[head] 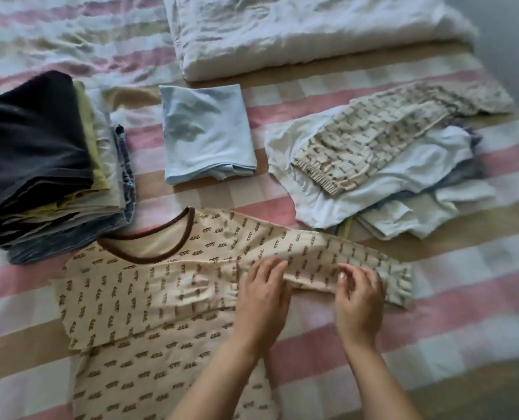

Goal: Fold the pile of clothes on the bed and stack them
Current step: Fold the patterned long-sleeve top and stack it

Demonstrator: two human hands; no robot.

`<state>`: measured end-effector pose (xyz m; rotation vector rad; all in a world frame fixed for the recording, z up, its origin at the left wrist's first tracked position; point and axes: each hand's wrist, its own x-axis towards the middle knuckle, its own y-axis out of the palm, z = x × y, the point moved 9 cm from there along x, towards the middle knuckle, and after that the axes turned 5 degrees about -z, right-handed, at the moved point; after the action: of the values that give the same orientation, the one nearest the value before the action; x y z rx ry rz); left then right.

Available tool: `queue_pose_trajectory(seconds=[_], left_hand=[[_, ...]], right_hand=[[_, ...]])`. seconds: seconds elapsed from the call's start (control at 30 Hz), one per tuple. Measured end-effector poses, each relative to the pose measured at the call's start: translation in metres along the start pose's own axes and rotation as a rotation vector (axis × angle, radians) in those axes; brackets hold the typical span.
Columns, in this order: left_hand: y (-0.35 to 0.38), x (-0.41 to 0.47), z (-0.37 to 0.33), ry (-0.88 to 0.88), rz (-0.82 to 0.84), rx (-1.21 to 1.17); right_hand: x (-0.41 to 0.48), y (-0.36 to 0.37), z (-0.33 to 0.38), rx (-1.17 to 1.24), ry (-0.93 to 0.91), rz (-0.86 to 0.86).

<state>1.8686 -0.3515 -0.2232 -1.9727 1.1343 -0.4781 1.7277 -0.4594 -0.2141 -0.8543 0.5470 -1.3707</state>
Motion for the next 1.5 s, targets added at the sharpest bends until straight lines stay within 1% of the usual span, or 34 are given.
queue_pose_trajectory(seconds=[0.1, 0.2, 0.33, 0.4, 0.47, 0.5, 0.57, 0.6, 0.67, 0.73, 0.8, 0.9, 1.0, 1.1, 1.2, 1.3, 1.4, 1.5], left_hand=[[0.024, 0.017, -0.051, 0.122, -0.02, -0.012], [0.053, 0.026, -0.086, 0.174, 0.033, -0.037], [0.086, 0.03, -0.105, 0.168, 0.102, -0.045], [0.093, 0.033, -0.104, 0.132, 0.102, -0.062], [0.093, 0.037, -0.099, 0.058, 0.108, -0.133], [0.093, 0.039, -0.097, 0.004, 0.12, -0.199], [0.091, 0.041, -0.092, -0.158, 0.147, -0.401], [0.09, 0.041, -0.09, -0.258, 0.174, -0.533], [0.084, 0.037, -0.091, -0.404, 0.227, -0.806], [0.071, 0.034, -0.096, -0.441, 0.25, -0.979], [0.054, 0.032, -0.101, -0.428, 0.24, -1.079], [0.02, 0.03, -0.092, -0.427, 0.119, -1.145], [-0.011, 0.026, -0.073, -0.478, 0.054, -1.199], [-0.054, 0.016, -0.04, -0.488, -0.016, -1.214], [-0.1, -0.001, 0.001, -0.487, -0.06, -1.207], [-0.143, -0.017, 0.045, -0.478, -0.116, -1.16], [-0.173, -0.033, 0.091, -0.505, -0.172, -1.184], [-0.183, -0.046, 0.14, -0.573, -0.157, -1.193]], right_hand=[[0.019, -0.028, -0.045, -0.038, 0.109, -0.087], [0.031, -0.048, -0.083, -0.134, 0.232, -0.145], [0.037, -0.044, -0.123, -0.208, 0.409, -0.009], [0.039, -0.043, -0.131, -0.221, 0.447, 0.031], [0.041, -0.042, -0.129, -0.196, 0.466, 0.074], [0.042, -0.041, -0.126, -0.132, 0.46, 0.084], [0.041, -0.041, -0.112, 0.114, 0.436, 0.07], [0.037, -0.043, -0.1, 0.234, 0.423, 0.063], [0.029, -0.048, -0.069, 0.377, 0.348, 0.046], [0.019, -0.051, -0.035, 0.449, 0.233, 0.047], [0.011, -0.052, -0.006, 0.481, 0.139, 0.068], [-0.002, -0.043, 0.03, 0.51, 0.077, 0.171], [-0.017, -0.043, 0.063, 0.542, -0.026, 0.253], [-0.027, -0.045, 0.089, 0.593, -0.083, 0.211], [-0.034, -0.032, 0.101, 0.609, -0.052, 0.171], [-0.043, -0.005, 0.11, 0.598, -0.031, 0.225], [-0.053, 0.023, 0.118, 0.545, -0.056, 0.284], [-0.061, 0.054, 0.12, 0.459, -0.074, 0.365]])
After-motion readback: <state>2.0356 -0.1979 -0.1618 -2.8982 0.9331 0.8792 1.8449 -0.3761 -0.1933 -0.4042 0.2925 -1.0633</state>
